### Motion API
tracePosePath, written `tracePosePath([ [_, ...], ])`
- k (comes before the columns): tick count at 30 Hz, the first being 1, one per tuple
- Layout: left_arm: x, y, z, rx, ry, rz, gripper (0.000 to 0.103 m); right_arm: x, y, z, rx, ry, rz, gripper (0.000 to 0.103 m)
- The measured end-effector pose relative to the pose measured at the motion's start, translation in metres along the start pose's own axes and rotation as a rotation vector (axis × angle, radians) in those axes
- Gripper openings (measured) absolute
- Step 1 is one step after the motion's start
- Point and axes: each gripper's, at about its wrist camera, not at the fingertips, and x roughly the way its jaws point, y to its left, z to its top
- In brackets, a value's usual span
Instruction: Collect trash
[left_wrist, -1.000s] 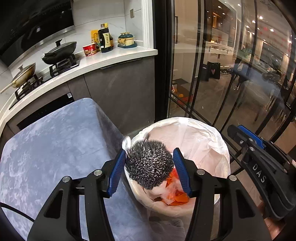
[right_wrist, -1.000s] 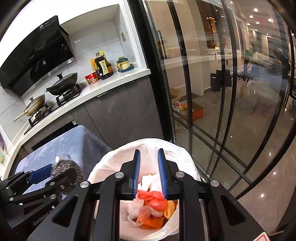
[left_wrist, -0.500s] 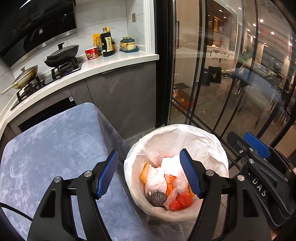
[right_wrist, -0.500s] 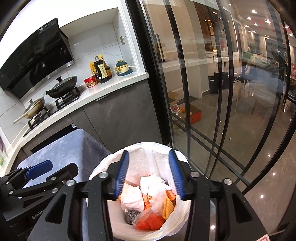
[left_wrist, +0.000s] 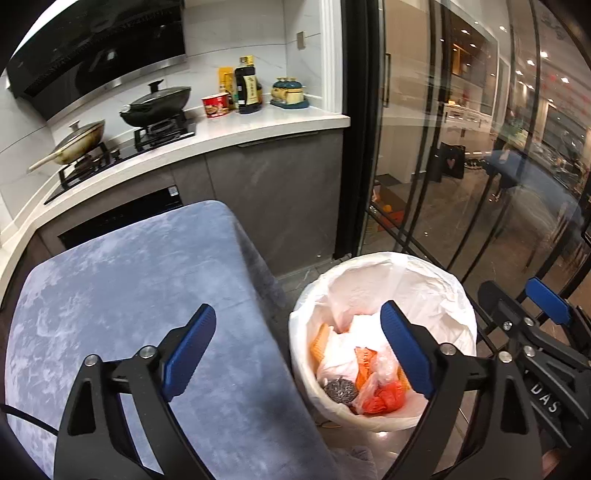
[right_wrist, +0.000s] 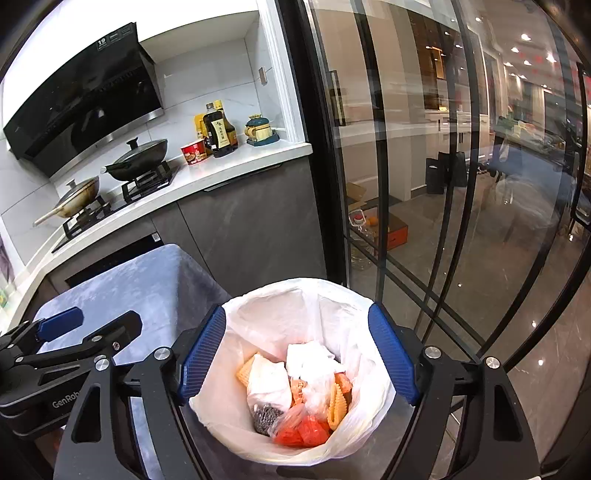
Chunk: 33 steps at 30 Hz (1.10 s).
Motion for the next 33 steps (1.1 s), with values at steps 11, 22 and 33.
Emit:
tracePosePath([
  [11,-0.016,0.022,-0.010,-0.039,0.000,0.032,0.090,-0.015,0.016,-0.003,-0.061,0.016,-0.016,0.083],
  [22,-0.027,0.022,-0.026,-0.028,0.015,0.026,0.090,-0.022,0.020,-0.017,-0.100,0.054,-0.014,0.096],
  [33,-0.031,0.013,-0.041,-0.027,0.040,0.019,0.090,-0.032,0.010,-0.029,-0.094,0.067,-0.031,0.096],
])
